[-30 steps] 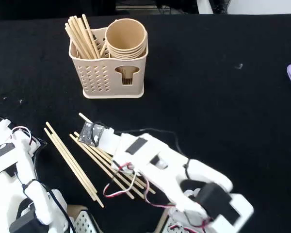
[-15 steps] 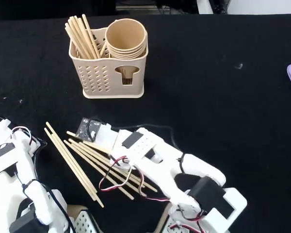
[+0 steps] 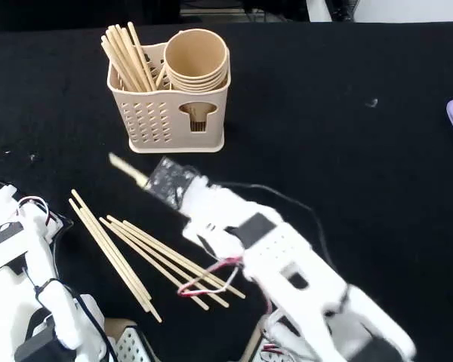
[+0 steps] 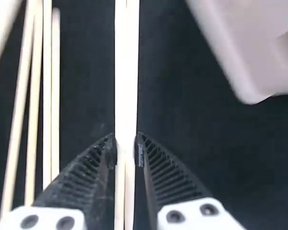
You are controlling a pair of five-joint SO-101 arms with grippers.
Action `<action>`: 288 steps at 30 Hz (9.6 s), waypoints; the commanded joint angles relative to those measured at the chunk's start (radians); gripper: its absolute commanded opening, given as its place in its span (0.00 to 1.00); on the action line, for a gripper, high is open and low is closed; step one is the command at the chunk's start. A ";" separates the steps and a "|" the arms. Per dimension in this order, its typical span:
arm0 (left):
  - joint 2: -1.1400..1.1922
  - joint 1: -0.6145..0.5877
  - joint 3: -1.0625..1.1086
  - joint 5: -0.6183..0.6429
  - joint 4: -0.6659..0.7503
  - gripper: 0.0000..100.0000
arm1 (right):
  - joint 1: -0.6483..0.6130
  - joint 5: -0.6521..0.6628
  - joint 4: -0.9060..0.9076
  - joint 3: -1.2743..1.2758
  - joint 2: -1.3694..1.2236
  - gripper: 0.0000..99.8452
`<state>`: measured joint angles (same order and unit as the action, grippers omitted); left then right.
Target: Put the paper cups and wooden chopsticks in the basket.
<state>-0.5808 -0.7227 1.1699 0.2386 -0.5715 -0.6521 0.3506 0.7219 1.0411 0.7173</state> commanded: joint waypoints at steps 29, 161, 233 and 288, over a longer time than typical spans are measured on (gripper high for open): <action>-0.020 0.012 -0.036 0.002 0.021 0.15 | 0.087 -0.135 -1.020 -0.886 -0.665 0.01; -0.020 -0.094 -0.058 0.011 0.051 0.15 | -0.476 -0.585 -0.126 -0.252 -0.693 0.01; -0.020 -0.094 -0.056 0.011 0.051 0.15 | -0.334 -0.100 0.080 -0.234 -0.648 0.23; -0.020 -0.088 -0.056 0.008 0.049 0.15 | -0.161 -0.069 0.023 -0.133 -0.429 0.21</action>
<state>-0.5808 -0.8086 1.1699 0.2417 -0.5347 -0.8286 0.2831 0.7695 0.9122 0.2478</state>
